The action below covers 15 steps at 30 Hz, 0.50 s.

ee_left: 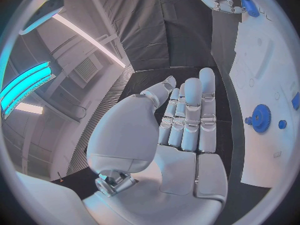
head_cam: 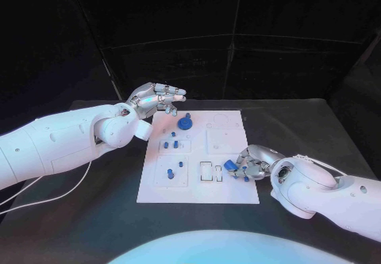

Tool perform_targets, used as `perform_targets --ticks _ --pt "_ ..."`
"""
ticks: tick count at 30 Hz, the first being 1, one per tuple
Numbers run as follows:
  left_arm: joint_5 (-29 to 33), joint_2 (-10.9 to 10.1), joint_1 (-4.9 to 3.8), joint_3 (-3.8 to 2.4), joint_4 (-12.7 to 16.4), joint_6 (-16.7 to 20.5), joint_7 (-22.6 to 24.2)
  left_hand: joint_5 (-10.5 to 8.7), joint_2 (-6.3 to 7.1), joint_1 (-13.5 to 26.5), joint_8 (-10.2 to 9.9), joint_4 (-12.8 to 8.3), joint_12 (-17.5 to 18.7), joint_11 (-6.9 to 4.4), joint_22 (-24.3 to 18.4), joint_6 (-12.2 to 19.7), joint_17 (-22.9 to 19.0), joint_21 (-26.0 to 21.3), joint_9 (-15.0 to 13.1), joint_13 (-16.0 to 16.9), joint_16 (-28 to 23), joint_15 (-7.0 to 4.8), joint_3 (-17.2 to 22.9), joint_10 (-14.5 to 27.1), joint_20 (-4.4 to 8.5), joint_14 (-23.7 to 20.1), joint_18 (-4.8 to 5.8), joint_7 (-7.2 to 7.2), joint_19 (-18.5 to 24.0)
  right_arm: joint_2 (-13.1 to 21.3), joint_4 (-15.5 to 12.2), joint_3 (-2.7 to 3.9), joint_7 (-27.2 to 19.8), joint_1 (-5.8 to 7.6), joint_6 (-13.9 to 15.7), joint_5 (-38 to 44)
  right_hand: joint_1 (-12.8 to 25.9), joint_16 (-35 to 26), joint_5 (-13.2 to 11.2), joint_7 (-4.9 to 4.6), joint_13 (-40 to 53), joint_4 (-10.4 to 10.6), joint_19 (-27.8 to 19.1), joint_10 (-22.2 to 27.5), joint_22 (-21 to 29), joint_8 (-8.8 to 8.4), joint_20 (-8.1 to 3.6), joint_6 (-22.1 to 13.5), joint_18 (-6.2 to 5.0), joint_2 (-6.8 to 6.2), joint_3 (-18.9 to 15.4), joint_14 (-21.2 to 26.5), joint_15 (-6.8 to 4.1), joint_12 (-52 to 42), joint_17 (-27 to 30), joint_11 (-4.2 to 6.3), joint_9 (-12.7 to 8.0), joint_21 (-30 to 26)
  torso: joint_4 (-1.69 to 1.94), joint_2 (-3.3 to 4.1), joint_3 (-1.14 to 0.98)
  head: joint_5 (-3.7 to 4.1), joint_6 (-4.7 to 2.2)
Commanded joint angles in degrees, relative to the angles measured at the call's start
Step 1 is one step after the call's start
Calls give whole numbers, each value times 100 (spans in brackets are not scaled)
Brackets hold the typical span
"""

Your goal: Assemble the parts on the task board

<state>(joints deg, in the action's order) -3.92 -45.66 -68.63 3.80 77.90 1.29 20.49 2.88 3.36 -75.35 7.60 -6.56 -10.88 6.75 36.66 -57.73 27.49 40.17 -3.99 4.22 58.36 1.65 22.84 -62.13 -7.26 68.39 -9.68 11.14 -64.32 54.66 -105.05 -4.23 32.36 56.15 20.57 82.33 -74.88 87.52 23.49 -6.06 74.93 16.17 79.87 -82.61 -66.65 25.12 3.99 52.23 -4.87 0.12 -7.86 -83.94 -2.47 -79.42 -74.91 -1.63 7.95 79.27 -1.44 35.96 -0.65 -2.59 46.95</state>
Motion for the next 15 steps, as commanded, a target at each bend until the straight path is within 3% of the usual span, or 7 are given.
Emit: perform_targets --ticks 1,3,7,15 --pt "-2 3 -5 -4 8 -90 94 0 -49 11 21 -3 -31 6 -10 39 -10 -27 5 -4 28 14 -46 38 -23 -37 -80 -19 34 45 -135 4 -210 6 437 -255 -82 17 115 18 293 -24 17 -26 4 52 -42 64 35 36 -5 -476 -24 21 -867 38 38 18 3 -2 6 16 -8" --pt "-2 5 -5 -4 9 -89 96 0 -49 11 21 -3 -31 6 -10 39 -10 -27 5 -4 28 14 -46 38 -23 -37 -80 -19 34 82 -228 5 -307 7 684 -352 -140 14 329 41 275 -28 15 -14 6 93 -59 112 34 55 -8 -475 -41 52 -864 59 55 17 5 -2 7 15 3" --pt "-2 6 -4 -4 13 -92 96 0 -51 9 22 -3 -33 6 -10 40 -10 -28 5 -4 28 14 -47 40 -23 -38 -80 -20 35 128 -389 8 -533 8 1069 -563 -180 18 430 57 280 -27 17 -18 2 118 -73 134 35 77 -10 -478 -53 60 -881 74 68 18 14 5 9 19 -11" --pt "-2 4 -4 -3 19 -98 94 1 -57 3 23 -5 -36 4 -11 40 -12 -30 4 -4 28 14 -45 42 -23 -40 -80 -21 35 73 -455 11 -717 9 1092 -722 -180 17 433 55 271 -25 16 -13 3 116 -74 128 35 75 -13 -478 -55 69 -877 73 68 18 14 6 10 -9 6"
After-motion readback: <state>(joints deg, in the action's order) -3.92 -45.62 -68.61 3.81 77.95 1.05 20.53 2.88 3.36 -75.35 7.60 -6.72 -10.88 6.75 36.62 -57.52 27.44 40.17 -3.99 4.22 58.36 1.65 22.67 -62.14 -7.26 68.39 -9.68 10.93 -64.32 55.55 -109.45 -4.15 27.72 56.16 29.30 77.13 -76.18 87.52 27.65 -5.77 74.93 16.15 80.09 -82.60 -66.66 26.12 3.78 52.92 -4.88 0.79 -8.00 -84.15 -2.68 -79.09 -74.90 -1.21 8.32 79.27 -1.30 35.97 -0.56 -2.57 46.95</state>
